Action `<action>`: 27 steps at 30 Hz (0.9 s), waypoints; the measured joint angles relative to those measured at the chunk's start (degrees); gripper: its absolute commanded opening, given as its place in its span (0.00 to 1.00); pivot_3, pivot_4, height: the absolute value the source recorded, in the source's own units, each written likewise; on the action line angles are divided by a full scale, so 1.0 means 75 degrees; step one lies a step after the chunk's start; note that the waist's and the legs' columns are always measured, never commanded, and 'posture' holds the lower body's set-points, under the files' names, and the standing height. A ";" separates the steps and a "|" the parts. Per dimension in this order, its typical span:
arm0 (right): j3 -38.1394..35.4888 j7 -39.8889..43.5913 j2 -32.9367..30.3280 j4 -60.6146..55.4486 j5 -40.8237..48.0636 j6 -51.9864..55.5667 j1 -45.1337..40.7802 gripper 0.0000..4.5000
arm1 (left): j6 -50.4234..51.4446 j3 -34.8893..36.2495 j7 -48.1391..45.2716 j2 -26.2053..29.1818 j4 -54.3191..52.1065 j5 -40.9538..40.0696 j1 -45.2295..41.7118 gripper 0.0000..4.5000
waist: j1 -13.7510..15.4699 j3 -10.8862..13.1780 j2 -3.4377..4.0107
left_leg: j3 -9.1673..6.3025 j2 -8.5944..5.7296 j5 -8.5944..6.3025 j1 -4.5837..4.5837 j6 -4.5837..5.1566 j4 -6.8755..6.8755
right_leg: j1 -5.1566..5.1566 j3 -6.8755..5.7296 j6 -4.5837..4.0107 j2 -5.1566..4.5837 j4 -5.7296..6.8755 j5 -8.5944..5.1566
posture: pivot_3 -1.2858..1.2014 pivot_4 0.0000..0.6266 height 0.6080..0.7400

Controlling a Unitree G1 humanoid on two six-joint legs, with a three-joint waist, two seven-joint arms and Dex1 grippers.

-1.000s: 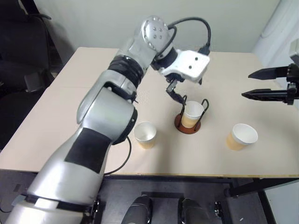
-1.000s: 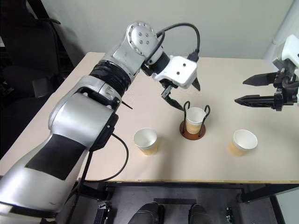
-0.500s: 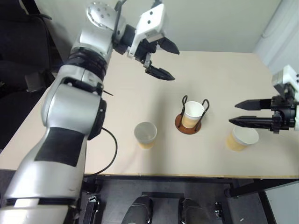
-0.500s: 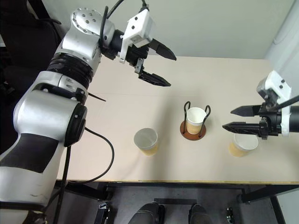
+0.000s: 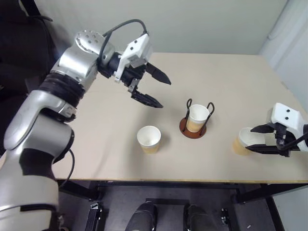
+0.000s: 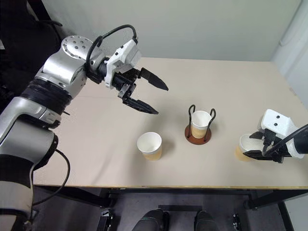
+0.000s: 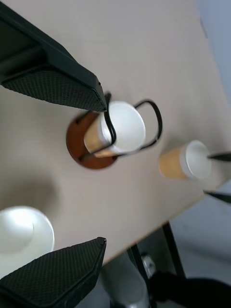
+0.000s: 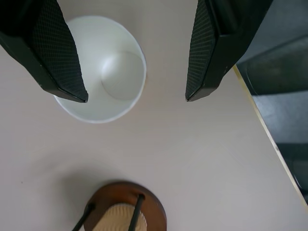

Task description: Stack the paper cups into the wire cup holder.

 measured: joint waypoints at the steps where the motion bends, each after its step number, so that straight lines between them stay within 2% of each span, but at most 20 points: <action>1: 0.0127 0.0012 0.0001 0.0057 -0.0114 -0.0129 -0.0011 0.73 | 0.0040 -0.0039 0.0000 0.0004 -0.0028 -0.0078 0.0024 0.99 | 0.0001 0.0000 -0.0001 | -0.0001 -0.0001 -0.0001 0.0002 0.0012 -0.0001 | 0.0000 -0.0001 -0.0001 0.0000 0.0000 0.0004 | 0.52 0.24 1.00; 13: 0.1028 0.0314 0.0032 0.0471 -0.0852 -0.1091 -0.0336 0.73 | 0.0184 -0.0062 0.0000 -0.0006 -0.0125 -0.0292 0.0046 0.99 | -0.0029 0.0001 -0.0002 | -0.0010 -0.0002 0.0014 0.0001 -0.0004 -0.0008 | -0.0001 -0.0003 -0.0004 0.0007 -0.0002 0.0012 | 0.52 0.24 1.00; 17: 0.1658 0.0358 0.0201 0.0864 -0.1386 -0.1603 -0.0718 0.73 | 0.0152 -0.0060 0.0000 0.0051 -0.0271 -0.0299 0.0275 0.99 | -0.0038 0.0001 -0.0003 | -0.0009 0.0002 0.0011 0.0003 -0.0008 -0.0010 | 0.0000 0.0000 -0.0003 0.0005 -0.0005 0.0008 | 0.52 0.24 1.00; 20: 0.2047 0.0471 0.0344 0.1092 -0.1712 -0.1874 -0.0864 0.60 | 0.0155 -0.0071 0.0000 0.0177 -0.0409 -0.0331 0.0470 1.00 | -0.0038 0.0001 -0.0004 | -0.0015 0.0003 0.0022 -0.0003 -0.0028 -0.0012 | -0.0005 -0.0004 0.0005 0.0006 -0.0005 0.0010 | 0.52 0.24 1.00; 27: 0.2618 0.0706 0.0529 0.1233 -0.2247 -0.2237 -0.1210 0.03 | 0.0148 -0.0067 0.0000 0.0250 -0.0680 -0.0477 0.0736 1.00 | -0.0028 0.0001 -0.0004 | -0.0013 0.0001 0.0018 -0.0003 -0.0030 -0.0013 | -0.0001 -0.0006 -0.0008 0.0004 -0.0009 0.0001 | 0.52 0.24 1.00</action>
